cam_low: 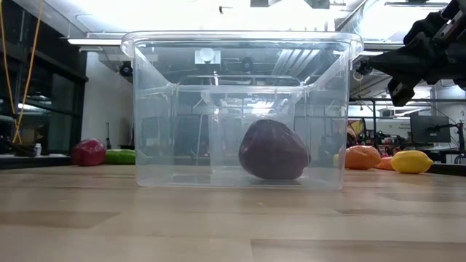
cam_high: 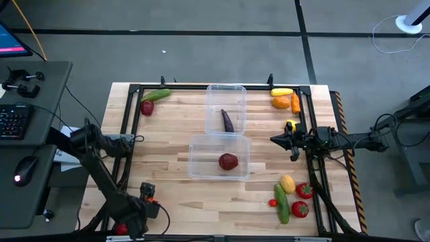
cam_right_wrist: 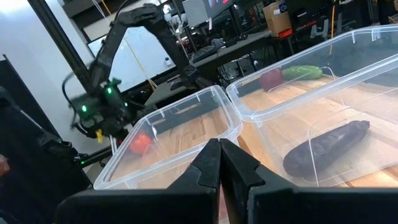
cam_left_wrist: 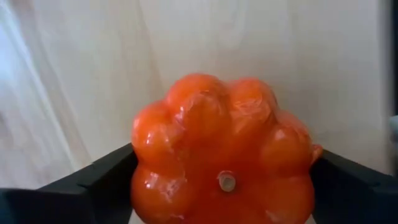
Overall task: Sort produce into baskets
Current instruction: Put the squash into the top transparent bin
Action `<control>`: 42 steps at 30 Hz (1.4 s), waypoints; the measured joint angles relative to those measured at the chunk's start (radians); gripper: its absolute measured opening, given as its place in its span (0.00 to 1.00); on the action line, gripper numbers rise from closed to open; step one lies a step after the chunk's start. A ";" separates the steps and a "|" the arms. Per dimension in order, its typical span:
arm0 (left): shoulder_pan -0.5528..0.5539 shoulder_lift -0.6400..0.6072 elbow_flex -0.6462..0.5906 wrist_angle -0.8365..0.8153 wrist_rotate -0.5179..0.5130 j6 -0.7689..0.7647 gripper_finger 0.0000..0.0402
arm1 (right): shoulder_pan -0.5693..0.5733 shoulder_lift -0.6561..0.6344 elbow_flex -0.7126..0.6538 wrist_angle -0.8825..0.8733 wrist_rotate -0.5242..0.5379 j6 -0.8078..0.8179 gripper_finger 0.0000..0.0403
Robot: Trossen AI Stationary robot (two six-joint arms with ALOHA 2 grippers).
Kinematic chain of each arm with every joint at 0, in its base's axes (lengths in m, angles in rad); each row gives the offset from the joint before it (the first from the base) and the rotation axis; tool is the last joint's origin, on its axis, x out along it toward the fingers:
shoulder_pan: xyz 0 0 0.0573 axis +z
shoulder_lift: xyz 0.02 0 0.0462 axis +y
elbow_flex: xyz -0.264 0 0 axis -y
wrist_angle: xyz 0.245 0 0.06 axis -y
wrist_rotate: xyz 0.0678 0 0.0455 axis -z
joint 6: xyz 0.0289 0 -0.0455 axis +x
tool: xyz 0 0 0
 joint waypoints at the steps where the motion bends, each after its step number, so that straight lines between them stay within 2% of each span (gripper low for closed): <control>1: 0.008 -0.034 0.001 -0.002 -0.006 0.005 0.83 | 0.000 0.000 0.000 0.000 0.000 0.000 0.00; 2: 0.016 -0.072 0.001 -0.005 -0.017 0.005 0.79 | 0.000 0.000 0.000 0.000 0.000 0.000 0.00; 6: 0.070 -0.264 0.007 -0.029 -0.105 0.005 0.78 | 0.000 0.000 0.000 0.000 0.000 0.000 0.00; 8: 0.114 -0.359 0.031 -0.058 -0.191 0.007 0.78 | 0.000 0.000 0.000 0.000 0.000 0.000 0.00; 11: 0.210 -0.479 0.087 -0.057 -0.372 0.060 0.78 | 0.000 0.000 0.000 0.000 0.000 0.000 0.00; 14: 0.339 -0.555 0.132 0.051 -0.513 0.197 0.78 | 0.000 0.000 0.000 0.000 0.000 0.000 0.00; 16: 0.442 -0.588 0.137 0.213 -0.530 0.334 0.78 | 0.000 0.000 0.000 0.000 0.000 0.000 0.00; 18: 0.541 -0.603 0.132 0.414 -0.488 0.470 0.78 | 0.000 0.000 0.000 0.000 0.000 0.000 0.00; 20: 0.634 -0.600 0.126 0.581 -0.399 0.578 0.79 | 0.000 0.000 0.000 0.000 0.000 0.000 0.00; 24: 0.796 -0.544 0.126 0.794 -0.236 0.669 0.80 | 0.000 0.000 0.000 0.000 0.000 0.000 0.00; 34: 1.095 -0.277 0.124 0.960 -0.029 0.621 0.80 | 0.000 0.000 0.000 0.000 0.000 0.000 0.00; 39: 1.186 -0.125 0.124 1.081 0.003 0.531 0.80 | 0.000 0.000 0.000 0.000 0.000 0.000 0.00; 42: 1.221 -0.063 0.124 1.097 0.003 0.489 0.81 | 0.000 0.000 0.000 0.000 0.000 0.000 0.00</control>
